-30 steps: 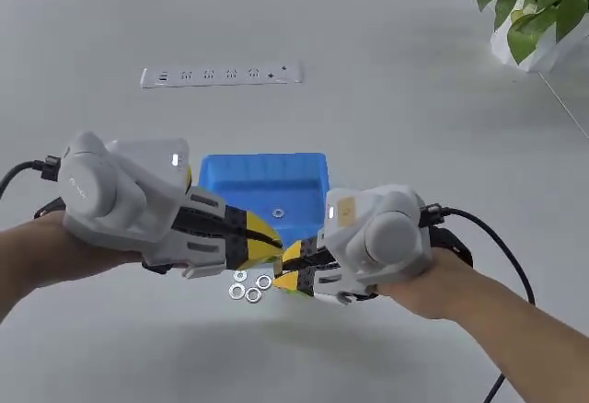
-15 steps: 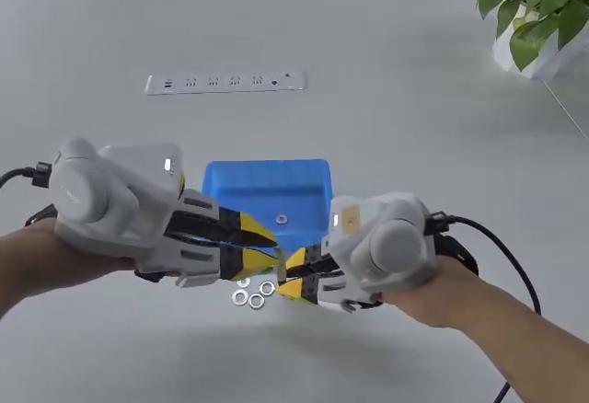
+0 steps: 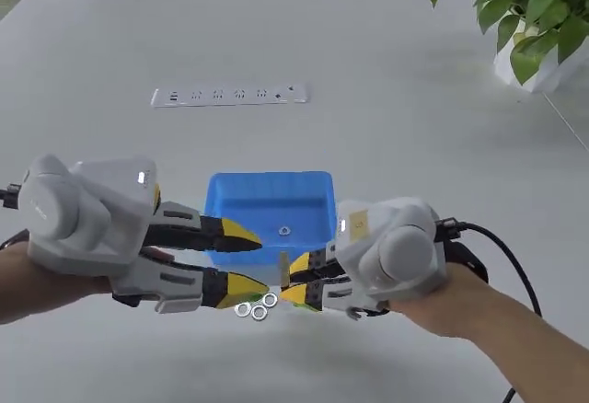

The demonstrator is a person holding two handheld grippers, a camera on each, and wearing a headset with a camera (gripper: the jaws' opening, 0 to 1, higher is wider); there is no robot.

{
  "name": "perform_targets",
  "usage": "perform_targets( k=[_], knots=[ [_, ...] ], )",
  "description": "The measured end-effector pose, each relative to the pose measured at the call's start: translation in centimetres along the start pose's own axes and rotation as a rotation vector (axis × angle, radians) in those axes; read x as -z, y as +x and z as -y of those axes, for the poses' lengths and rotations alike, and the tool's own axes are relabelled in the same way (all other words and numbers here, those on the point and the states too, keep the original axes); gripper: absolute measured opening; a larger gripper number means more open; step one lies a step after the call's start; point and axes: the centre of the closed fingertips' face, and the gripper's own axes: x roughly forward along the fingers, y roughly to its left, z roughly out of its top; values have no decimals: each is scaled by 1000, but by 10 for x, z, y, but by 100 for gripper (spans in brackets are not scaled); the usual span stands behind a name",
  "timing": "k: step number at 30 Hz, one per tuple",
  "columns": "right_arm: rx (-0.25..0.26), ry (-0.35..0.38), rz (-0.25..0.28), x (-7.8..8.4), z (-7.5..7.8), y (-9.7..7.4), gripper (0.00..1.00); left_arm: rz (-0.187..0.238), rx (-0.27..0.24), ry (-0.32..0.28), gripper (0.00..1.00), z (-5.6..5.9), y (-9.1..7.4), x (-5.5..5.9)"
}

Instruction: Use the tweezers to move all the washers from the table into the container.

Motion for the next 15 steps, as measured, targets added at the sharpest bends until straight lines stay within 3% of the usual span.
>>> perform_targets(
  k=[7,15],
  knots=[
    [12,-15,13,-11,4,-7,8,15,-40,-39,46,0,-10,3],
    [23,-44,25,-25,12,-15,8,28,-86,-80,50,0,-20,8]
  ],
)
